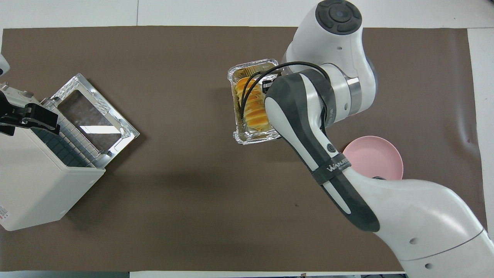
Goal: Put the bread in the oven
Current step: 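Grasp the foil tray edge with the right gripper and drag it toward the oven, then release the foil tray and withdraw the right gripper, then reach the left gripper to the foil tray and grasp it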
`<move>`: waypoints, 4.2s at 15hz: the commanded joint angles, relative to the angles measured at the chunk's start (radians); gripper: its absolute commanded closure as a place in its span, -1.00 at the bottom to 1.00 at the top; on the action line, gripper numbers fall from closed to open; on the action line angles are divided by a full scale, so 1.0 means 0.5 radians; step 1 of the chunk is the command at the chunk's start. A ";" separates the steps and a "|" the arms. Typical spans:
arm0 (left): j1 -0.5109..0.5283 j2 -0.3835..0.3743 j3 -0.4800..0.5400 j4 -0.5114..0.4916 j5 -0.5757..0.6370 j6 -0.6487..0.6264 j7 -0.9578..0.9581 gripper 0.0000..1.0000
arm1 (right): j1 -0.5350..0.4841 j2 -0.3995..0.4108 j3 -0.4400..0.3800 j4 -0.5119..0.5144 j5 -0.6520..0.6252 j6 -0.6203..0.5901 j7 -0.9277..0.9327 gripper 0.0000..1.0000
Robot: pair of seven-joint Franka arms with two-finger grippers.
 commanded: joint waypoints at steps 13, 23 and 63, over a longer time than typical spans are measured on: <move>0.006 -0.063 0.006 -0.077 -0.025 0.040 0.006 -1.00 | 0.210 -0.100 -0.009 -0.612 0.117 0.582 0.216 -1.00; 0.006 -0.063 0.006 -0.077 -0.025 0.040 0.006 -1.00 | -0.047 -0.204 -0.036 -0.373 0.124 0.137 0.311 -1.00; -1.074 1.025 -0.043 0.521 -0.136 0.782 -1.154 -1.00 | -1.232 -1.235 -0.042 -0.695 -0.330 -0.780 -1.395 -1.00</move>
